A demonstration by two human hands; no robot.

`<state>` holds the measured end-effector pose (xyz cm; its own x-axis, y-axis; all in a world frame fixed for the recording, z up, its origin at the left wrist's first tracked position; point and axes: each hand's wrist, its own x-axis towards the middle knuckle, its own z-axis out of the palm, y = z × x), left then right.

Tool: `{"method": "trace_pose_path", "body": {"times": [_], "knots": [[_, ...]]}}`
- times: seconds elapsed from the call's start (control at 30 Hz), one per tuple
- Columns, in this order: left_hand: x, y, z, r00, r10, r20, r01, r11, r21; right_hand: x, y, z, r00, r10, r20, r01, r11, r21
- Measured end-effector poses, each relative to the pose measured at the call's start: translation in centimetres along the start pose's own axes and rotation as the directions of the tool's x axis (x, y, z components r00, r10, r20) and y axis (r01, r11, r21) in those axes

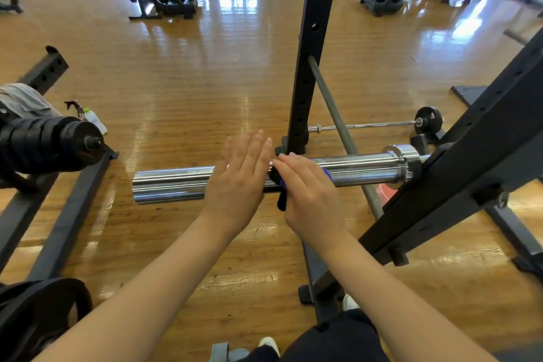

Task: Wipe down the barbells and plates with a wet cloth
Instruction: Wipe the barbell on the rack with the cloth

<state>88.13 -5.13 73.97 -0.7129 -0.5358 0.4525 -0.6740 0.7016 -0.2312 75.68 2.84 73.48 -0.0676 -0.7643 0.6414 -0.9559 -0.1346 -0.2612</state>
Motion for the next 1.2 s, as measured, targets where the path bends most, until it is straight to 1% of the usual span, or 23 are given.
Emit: {"method": "trace_pose_path", "body": {"times": [0.1, 0.17, 0.23, 0.3, 0.37, 0.43, 0.5, 0.6, 0.67, 0.73, 0.83, 0.9, 0.97, 1.03, 1.07, 1.13, 1.2], "knots": [[-0.5, 0.4, -0.6, 0.996, -0.073, 0.046, 0.074, 0.997, -0.025, 0.0, 0.5, -0.2, 1.000, 0.020, -0.013, -0.021, 1.000, -0.007], [-1.1, 0.8, -0.6, 0.993, -0.097, 0.067, 0.098, 0.995, -0.007, 0.0, 0.4, -0.1, 0.999, 0.049, 0.001, -0.049, 0.999, -0.012], [-1.3, 1.2, -0.4, 0.992, -0.105, 0.069, 0.105, 0.994, 0.009, 0.0, 0.5, -0.3, 0.998, 0.058, -0.001, -0.058, 0.998, -0.016], [-1.3, 1.1, -0.1, 0.994, -0.107, 0.039, 0.106, 0.994, 0.022, -0.3, 1.1, -0.8, 0.996, 0.075, -0.040, -0.076, 0.997, -0.014], [-1.1, 1.0, -0.1, 0.993, -0.110, 0.049, 0.110, 0.994, 0.006, -0.8, 2.0, -1.5, 0.992, 0.107, -0.063, -0.108, 0.994, -0.020], [-0.8, 1.1, 0.1, 0.993, -0.115, 0.039, 0.114, 0.993, 0.015, -1.0, 2.6, -2.0, 0.989, 0.141, -0.049, -0.142, 0.990, -0.016], [-0.5, 1.2, 0.0, 0.991, -0.116, 0.060, 0.116, 0.993, 0.009, -0.6, 2.8, -2.2, 0.985, 0.170, -0.037, -0.171, 0.985, -0.008], [0.5, 1.0, -0.9, 0.975, -0.130, 0.181, 0.141, 0.989, -0.051, 0.4, 1.9, -2.3, 0.979, 0.190, -0.077, -0.188, 0.982, 0.034], [1.2, 0.6, -2.0, 0.950, -0.122, 0.287, 0.162, 0.980, -0.119, 0.5, 0.8, -1.9, 0.988, 0.137, -0.073, -0.132, 0.989, 0.067], [2.1, 0.1, -3.0, 0.909, -0.092, 0.406, 0.170, 0.973, -0.159, 0.3, -0.2, -1.0, 0.996, 0.080, -0.046, -0.075, 0.993, 0.093], [3.0, -0.5, -3.1, 0.883, -0.059, 0.467, 0.136, 0.982, -0.133, 0.2, -0.2, -0.2, 1.000, 0.030, -0.001, -0.030, 0.997, 0.069], [2.4, -0.1, -3.1, 0.887, -0.090, 0.453, 0.122, 0.992, -0.041, 0.0, 0.5, -0.2, 1.000, 0.030, 0.003, -0.030, 0.999, 0.043], [1.1, 0.8, -2.6, 0.926, -0.113, 0.360, 0.111, 0.993, 0.027, -0.3, 0.9, -0.4, 0.999, 0.044, -0.015, -0.043, 0.999, 0.031], [0.3, 1.3, -1.9, 0.962, -0.111, 0.248, 0.116, 0.993, -0.005, -0.4, 0.9, -0.5, 0.999, 0.046, -0.020, -0.046, 0.999, 0.025], [0.2, 1.3, -1.6, 0.972, -0.097, 0.216, 0.105, 0.994, -0.026, -0.3, 0.8, -0.5, 0.999, 0.041, -0.014, -0.040, 0.999, 0.025], [0.3, 1.2, -1.0, 0.984, -0.075, 0.160, 0.082, 0.996, -0.036, -0.3, 1.0, -0.6, 1.000, 0.029, -0.010, -0.028, 0.999, 0.035], [0.5, 1.2, -1.1, 0.985, -0.078, 0.151, 0.088, 0.994, -0.060, -0.7, 1.8, -1.1, 0.998, 0.046, -0.034, -0.045, 0.998, 0.037]]}}
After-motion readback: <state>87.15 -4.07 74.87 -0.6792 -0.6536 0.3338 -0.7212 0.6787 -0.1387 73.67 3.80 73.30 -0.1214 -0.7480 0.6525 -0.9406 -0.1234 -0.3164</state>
